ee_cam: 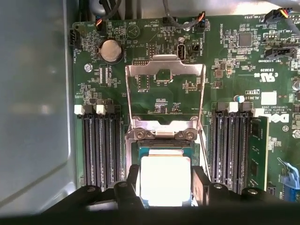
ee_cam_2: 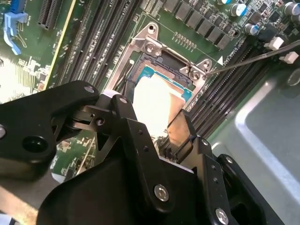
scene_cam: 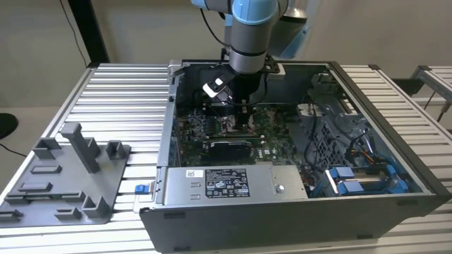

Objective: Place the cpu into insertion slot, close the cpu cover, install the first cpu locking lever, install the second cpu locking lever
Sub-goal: 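Close the cpu cover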

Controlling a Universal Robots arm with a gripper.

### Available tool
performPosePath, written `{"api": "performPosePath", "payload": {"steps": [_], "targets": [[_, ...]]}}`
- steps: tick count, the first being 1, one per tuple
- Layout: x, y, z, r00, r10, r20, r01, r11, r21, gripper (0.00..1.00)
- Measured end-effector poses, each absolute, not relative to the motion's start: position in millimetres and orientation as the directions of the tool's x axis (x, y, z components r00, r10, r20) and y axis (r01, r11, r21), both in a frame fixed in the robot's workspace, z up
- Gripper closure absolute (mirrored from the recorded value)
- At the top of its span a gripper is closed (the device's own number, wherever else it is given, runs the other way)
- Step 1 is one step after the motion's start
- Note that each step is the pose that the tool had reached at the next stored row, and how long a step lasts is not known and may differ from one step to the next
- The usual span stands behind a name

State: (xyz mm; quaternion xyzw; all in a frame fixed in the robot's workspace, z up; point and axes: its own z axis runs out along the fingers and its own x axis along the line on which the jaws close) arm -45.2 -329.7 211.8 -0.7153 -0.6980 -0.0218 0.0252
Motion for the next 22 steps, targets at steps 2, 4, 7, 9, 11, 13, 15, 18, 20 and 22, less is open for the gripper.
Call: {"api": "performPosePath", "payload": {"steps": [2,4,7,9,11,13,15,18,20,22], "targets": [[-45.3,-329.5,209.2,0.024,0.997,0.066,1.000,-0.024,-0.006,1.00],[-45.4,-329.3,207.7,0.024,0.997,0.067,1.000,-0.024,-0.005,1.00],[-45.4,-329.4,207.7,0.024,0.998,0.066,1.000,-0.024,-0.006,1.00],[-45.4,-329.3,207.1,0.023,0.998,0.067,1.000,-0.023,-0.005,1.00],[-45.4,-329.3,206.5,0.022,0.998,0.066,1.000,-0.022,-0.005,1.00],[-45.4,-329.3,206.0,0.021,0.998,0.066,1.000,-0.021,-0.005,1.00],[-45.7,-329.3,205.3,0.021,0.998,0.066,1.000,-0.021,-0.005,1.00],[-45.8,-329.3,204.0,0.020,0.998,0.066,1.000,-0.020,-0.005,1.00],[-45.9,-329.3,202.7,0.020,0.998,0.066,1.000,-0.020,-0.005,1.00],[-45.9,-329.3,201.9,0.020,0.998,0.066,1.000,-0.019,-0.005,1.00]]}}
